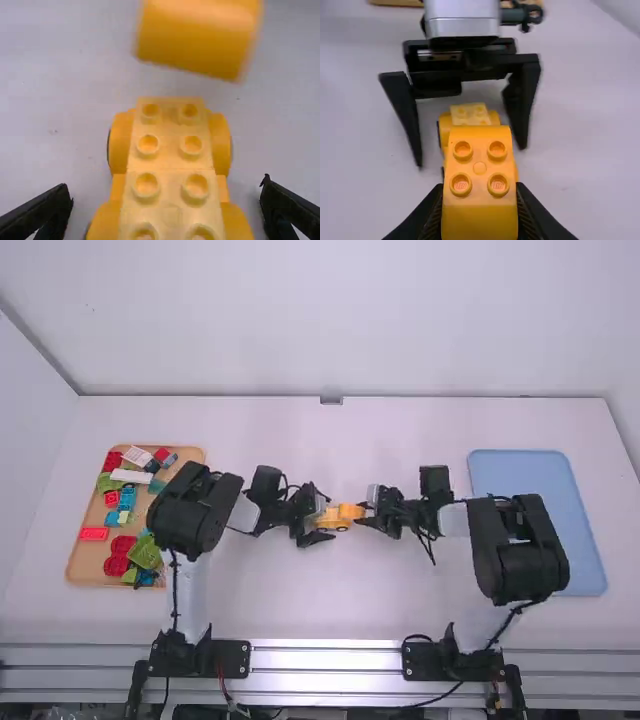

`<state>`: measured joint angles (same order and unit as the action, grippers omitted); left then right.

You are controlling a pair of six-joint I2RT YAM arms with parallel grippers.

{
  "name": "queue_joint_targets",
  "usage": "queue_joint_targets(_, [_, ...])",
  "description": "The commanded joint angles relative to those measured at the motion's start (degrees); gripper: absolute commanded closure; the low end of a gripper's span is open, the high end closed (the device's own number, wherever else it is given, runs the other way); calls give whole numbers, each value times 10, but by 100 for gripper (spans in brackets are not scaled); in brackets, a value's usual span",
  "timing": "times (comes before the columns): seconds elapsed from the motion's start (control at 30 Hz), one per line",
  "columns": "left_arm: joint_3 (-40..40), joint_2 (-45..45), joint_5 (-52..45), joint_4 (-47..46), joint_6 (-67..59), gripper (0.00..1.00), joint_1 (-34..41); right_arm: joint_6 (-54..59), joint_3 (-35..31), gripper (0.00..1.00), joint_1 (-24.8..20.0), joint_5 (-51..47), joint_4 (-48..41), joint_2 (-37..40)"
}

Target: Assemble lego blocks to make yellow taxi

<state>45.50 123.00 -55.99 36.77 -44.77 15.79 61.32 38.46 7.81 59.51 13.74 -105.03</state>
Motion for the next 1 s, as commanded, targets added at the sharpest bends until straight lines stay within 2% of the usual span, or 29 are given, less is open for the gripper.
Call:
queue_joint_targets(0.0, [12, 18, -16, -5, -3, 3, 11, 25, 36, 71, 16, -19, -38, 8])
queue_joint_targets(0.03, [13, 18, -13, -5, -10, 11, 11, 44, 53, 73, 23, -24, -76, 8])
queue_joint_targets(0.1, [14, 18, -14, -5, -16, 15, 11, 65, 73, 75, 30, -30, -120, 8])
queue_joint_targets(0.13, [14, 18, -14, -5, -15, 22, 11, 72, 81, 75, 33, -31, -136, 8])
queue_joint_targets(0.17, [12, 18, -14, -4, -15, 36, 11, 83, 88, 75, 36, -30, -150, 8])
queue_joint_targets(0.3, [5, 18, -14, -7, -16, 66, 9, 92, 92, 76, 40, -30, -148, 4])
queue_joint_targets(0.43, [-5, 18, -15, -9, -24, 84, 12, 71, 92, 76, 40, -25, -119, -19])
queue_joint_targets(0.5, [-11, 18, -16, -9, -37, 87, 9, 64, 98, 75, 44, -17, -108, -43])
queue_joint_targets(0.63, [-19, 18, -14, -10, -35, 80, 9, 71, 119, 74, 56, 3, -113, -79])
queue_joint_targets(0.97, [-15, 18, -20, -15, -30, 80, 10, 61, 123, 78, 76, -34, -116, -79])
